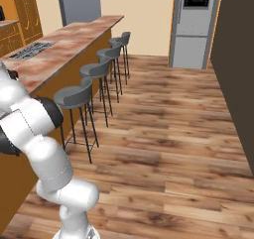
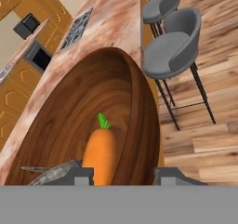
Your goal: The microwave is finished heating the fish and carrot. Take the bowl containing the food and place it on the dining counter.
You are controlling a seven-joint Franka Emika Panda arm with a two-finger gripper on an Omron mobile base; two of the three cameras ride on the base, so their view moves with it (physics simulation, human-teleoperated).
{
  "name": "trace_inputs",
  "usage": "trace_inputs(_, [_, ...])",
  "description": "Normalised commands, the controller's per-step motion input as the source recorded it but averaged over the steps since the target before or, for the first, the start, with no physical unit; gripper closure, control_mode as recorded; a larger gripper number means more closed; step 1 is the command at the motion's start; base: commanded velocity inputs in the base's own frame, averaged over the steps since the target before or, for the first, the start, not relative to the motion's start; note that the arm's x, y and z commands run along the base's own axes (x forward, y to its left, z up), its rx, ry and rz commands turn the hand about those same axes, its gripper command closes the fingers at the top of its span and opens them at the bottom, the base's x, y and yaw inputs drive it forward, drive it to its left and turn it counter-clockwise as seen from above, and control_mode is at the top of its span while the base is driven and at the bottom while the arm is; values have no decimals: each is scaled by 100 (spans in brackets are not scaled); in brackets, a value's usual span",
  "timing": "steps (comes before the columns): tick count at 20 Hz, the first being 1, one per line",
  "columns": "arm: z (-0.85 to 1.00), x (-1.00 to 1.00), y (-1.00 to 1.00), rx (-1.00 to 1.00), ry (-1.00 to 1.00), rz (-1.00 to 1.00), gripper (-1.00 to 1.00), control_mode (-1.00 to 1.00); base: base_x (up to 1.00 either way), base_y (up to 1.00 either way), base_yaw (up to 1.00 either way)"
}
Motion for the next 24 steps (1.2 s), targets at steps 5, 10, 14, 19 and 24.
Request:
trace_inputs(5, [-31,3,40,0,-3,0,100,-100,0,0,0])
trace_inputs(10, [0,1,7,0,3,0,-100,-100,0,0,0])
trace_inputs(14, [1,-2,-11,0,0,0,-100,-100,0,0,0])
trace_inputs(19, [13,-17,-52,0,0,-5,-100,-100,0,0,0])
trace_inputs(24, [27,-22,-74,0,3,-8,-100,-100,0,0,0])
